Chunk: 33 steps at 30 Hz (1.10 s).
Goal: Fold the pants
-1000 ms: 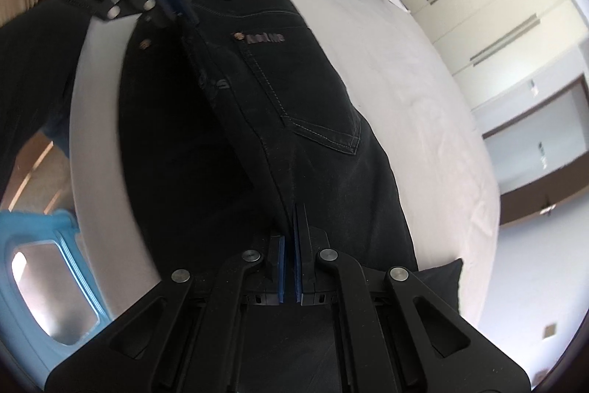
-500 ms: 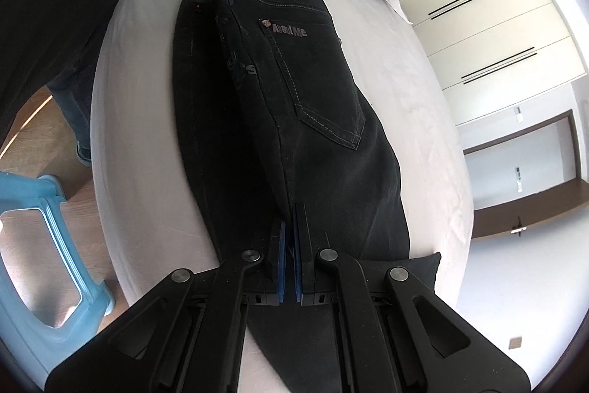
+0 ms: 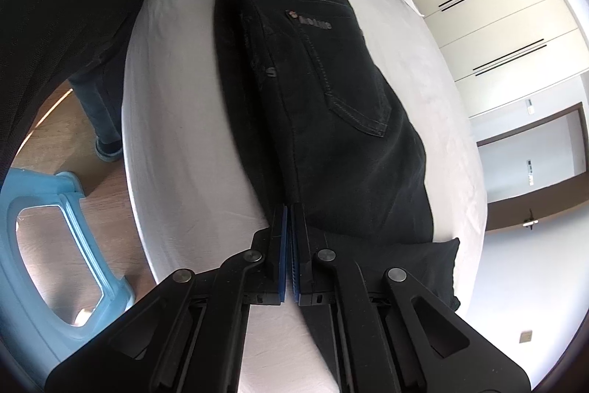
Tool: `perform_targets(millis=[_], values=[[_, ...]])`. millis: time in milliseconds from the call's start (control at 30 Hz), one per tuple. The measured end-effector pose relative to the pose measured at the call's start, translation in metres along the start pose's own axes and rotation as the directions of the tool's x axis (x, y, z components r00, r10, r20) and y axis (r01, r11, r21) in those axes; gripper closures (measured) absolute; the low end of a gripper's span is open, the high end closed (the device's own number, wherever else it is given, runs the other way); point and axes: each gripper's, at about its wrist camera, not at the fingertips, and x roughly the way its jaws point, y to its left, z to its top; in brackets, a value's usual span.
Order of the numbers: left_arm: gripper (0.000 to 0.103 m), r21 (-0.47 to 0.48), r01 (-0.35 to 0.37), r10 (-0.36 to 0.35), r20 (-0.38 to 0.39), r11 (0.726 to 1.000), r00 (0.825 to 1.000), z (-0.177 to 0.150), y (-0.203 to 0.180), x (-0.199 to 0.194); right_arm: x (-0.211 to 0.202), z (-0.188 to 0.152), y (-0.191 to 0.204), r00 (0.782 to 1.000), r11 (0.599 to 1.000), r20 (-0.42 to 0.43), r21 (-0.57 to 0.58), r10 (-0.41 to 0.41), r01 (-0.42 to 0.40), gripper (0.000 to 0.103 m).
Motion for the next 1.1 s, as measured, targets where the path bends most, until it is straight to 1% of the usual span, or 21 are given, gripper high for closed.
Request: perform_targets(millis=[133, 200, 300, 367, 433, 500, 633, 700, 767, 800, 867, 933, 967, 1000, 1033, 1067, 1100], values=[[0.095, 0.002, -0.004, 0.004, 0.000, 1.000, 1.000, -0.001, -0.002, -0.001, 0.000, 0.000, 0.011, 0.999, 0.999, 0.001, 0.005, 0.035, -0.035, 0.102], [0.095, 0.003, -0.010, 0.010, 0.006, 1.000, 1.000, -0.002, -0.004, -0.003, -0.007, 0.001, 0.008, 0.999, 0.998, 0.015, 0.044, 0.042, -0.043, 0.102], [0.095, -0.005, -0.014, 0.014, 0.011, 1.000, 1.000, -0.003, -0.006, -0.006, -0.022, 0.006, -0.017, 0.998, 0.984, 0.058, 0.178, -0.033, 0.022, 0.101], [0.095, -0.020, -0.011, 0.011, 0.016, 1.000, 1.000, -0.002, -0.004, -0.009, -0.024, 0.009, -0.031, 0.994, 0.974, 0.061, 0.217, -0.085, 0.070, 0.101], [0.095, -0.034, -0.006, 0.007, 0.021, 0.999, 1.000, -0.002, -0.002, -0.010, -0.021, 0.010, -0.037, 0.993, 0.975, 0.060, 0.205, -0.105, 0.091, 0.101], [0.095, -0.047, -0.001, 0.002, 0.026, 0.999, 1.000, -0.002, 0.000, -0.010, -0.016, 0.013, -0.035, 0.995, 0.984, 0.051, 0.162, -0.086, 0.077, 0.101], [0.095, -0.067, 0.009, -0.007, 0.037, 0.998, 0.999, -0.003, 0.004, -0.012, -0.018, 0.014, -0.023, 0.993, 0.988, 0.083, 0.137, -0.080, 0.068, 0.099], [0.095, -0.076, 0.014, -0.011, 0.040, 0.997, 0.999, -0.004, 0.006, -0.012, -0.013, 0.013, -0.019, 0.993, 0.985, 0.067, 0.147, -0.098, 0.087, 0.082], [0.095, -0.088, 0.020, -0.017, 0.044, 0.996, 0.999, -0.004, 0.008, -0.014, -0.010, 0.011, -0.015, 0.994, 0.983, 0.068, 0.168, -0.081, 0.068, 0.020], [0.095, -0.093, 0.022, -0.017, 0.047, 0.995, 0.999, -0.005, 0.009, -0.015, -0.013, 0.008, -0.016, 0.992, 0.981, 0.103, 0.185, -0.076, 0.056, 0.016], [0.095, -0.101, 0.023, -0.018, 0.052, 0.995, 0.998, -0.005, 0.011, -0.016, -0.019, 0.006, -0.015, 0.985, 0.980, 0.150, 0.189, -0.086, 0.057, 0.016], [0.095, -0.101, 0.022, -0.017, 0.054, 0.995, 0.998, -0.006, 0.010, -0.017, -0.019, 0.006, -0.013, 0.982, 0.981, 0.159, 0.182, -0.098, 0.069, 0.018], [0.095, -0.101, 0.022, -0.017, 0.054, 0.995, 0.998, -0.006, 0.010, -0.017, -0.020, 0.006, -0.012, 0.981, 0.981, 0.162, 0.182, -0.103, 0.073, 0.032], [0.095, -0.100, 0.022, -0.017, 0.053, 0.995, 0.998, -0.006, 0.009, -0.017, -0.019, 0.007, -0.012, 0.981, 0.980, 0.161, 0.183, -0.107, 0.077, 0.042], [0.095, -0.099, 0.020, -0.015, 0.052, 0.995, 0.999, -0.005, 0.009, -0.017, -0.015, 0.008, -0.012, 0.984, 0.980, 0.142, 0.182, -0.111, 0.085, 0.060], [0.095, -0.098, 0.020, -0.015, 0.052, 0.995, 0.999, -0.005, 0.009, -0.017, -0.011, 0.009, -0.012, 0.986, 0.979, 0.122, 0.182, -0.112, 0.089, 0.069], [0.095, -0.099, 0.019, -0.014, 0.053, 0.995, 0.998, -0.005, 0.008, -0.017, -0.008, 0.010, -0.013, 0.988, 0.980, 0.108, 0.182, -0.107, 0.086, 0.070]])
